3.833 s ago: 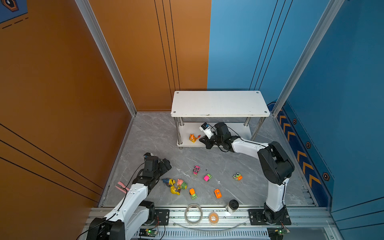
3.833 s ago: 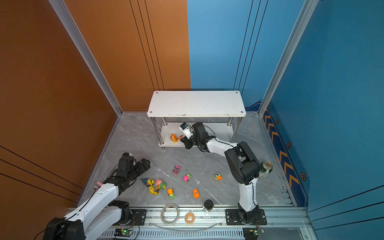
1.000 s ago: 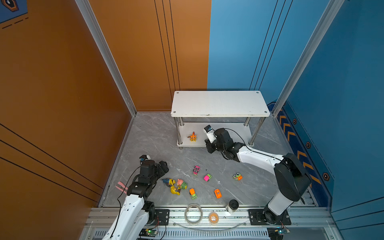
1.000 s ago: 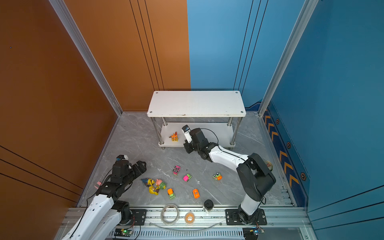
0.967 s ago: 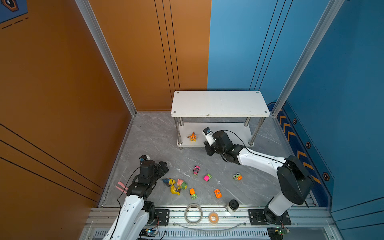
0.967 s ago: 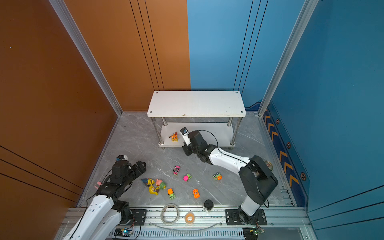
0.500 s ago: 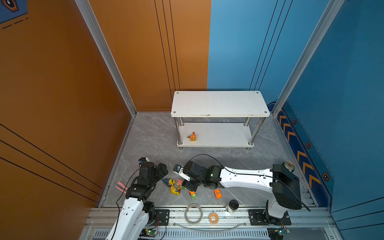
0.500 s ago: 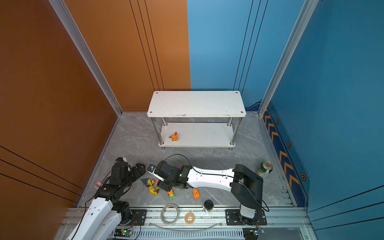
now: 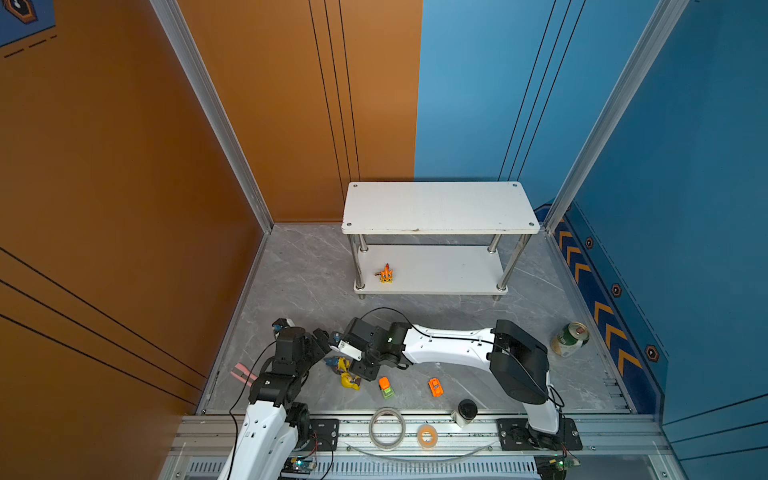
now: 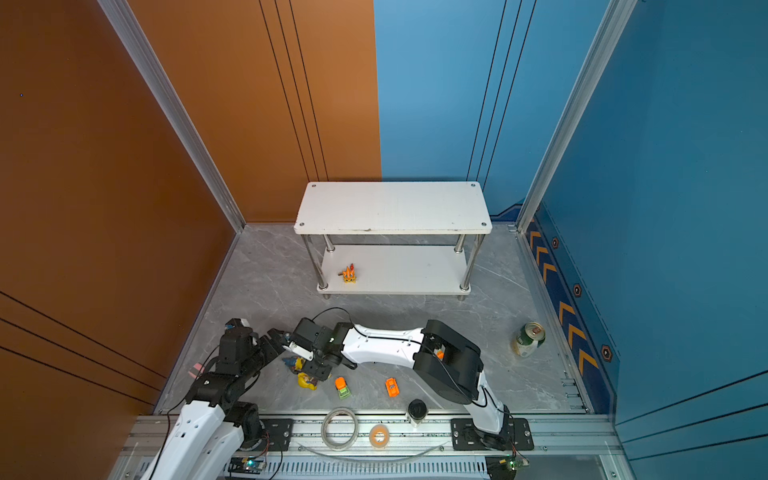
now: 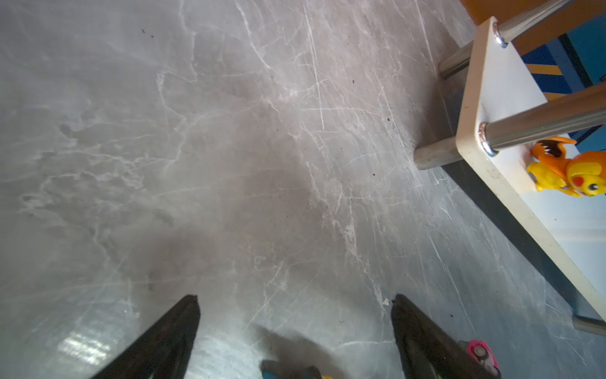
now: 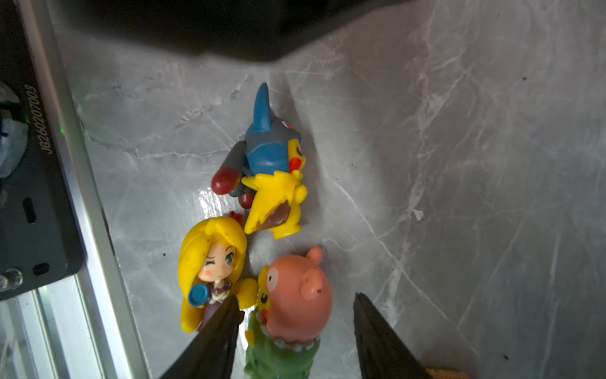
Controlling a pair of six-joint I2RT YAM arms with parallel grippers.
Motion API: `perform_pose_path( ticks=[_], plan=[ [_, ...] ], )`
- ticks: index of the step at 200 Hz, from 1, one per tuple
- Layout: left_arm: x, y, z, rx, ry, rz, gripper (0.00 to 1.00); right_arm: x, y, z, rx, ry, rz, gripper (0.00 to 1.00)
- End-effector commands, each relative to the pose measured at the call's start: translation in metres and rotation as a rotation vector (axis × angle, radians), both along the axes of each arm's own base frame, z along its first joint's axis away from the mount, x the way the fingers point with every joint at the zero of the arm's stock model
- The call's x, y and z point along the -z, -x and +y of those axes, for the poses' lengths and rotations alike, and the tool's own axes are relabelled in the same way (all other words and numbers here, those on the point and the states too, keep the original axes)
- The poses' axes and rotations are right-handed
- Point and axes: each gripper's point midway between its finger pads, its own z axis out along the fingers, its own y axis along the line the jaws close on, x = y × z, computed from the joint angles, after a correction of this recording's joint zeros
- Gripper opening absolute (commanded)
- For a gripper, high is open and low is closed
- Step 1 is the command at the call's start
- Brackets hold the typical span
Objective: Place and organize the plastic toys onto the shelf
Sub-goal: 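Close the right gripper on the pink Slowpoke-Pikachu figure and lift it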
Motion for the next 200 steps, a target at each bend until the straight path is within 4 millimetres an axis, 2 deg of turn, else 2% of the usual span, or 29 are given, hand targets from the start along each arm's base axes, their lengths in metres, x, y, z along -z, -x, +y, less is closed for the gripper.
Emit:
perform_pose_path(
  ticks=[1, 71, 82, 117, 153, 155, 159, 200],
  plan=[
    [0.001, -0.002, -0.001, 0.012, 0.001, -0.002, 0.93, 0.023, 0.005, -0.008, -0.026, 0.069, 0.074, 0.51],
    [0.003, -0.007, 0.002, 0.0, 0.003, 0.001, 0.95, 0.04, 0.002, -0.016, -0.022, 0.101, 0.13, 0.55],
    [0.002, -0.008, 0.003, -0.005, 0.002, -0.001, 0.96, 0.044, 0.002, -0.018, -0.021, 0.111, 0.13, 0.52],
    [0.002, -0.009, 0.004, -0.006, 0.007, -0.003, 0.96, 0.045, -0.003, -0.02, -0.011, 0.096, 0.118, 0.34],
    [0.006, -0.009, 0.002, -0.006, 0.018, 0.003, 0.96, 0.026, -0.021, -0.015, 0.008, 0.006, 0.095, 0.21],
    [0.005, -0.009, 0.002, -0.005, 0.019, 0.003, 0.96, 0.014, -0.023, -0.014, 0.007, -0.02, 0.085, 0.2],
    [0.006, -0.009, 0.002, -0.007, 0.02, 0.004, 0.96, 0.006, -0.024, -0.012, 0.003, -0.046, 0.078, 0.19],
    [-0.001, -0.016, -0.005, 0.023, 0.048, -0.028, 0.95, -0.053, -0.033, -0.007, -0.075, -0.309, 0.073, 0.04]
  ],
)
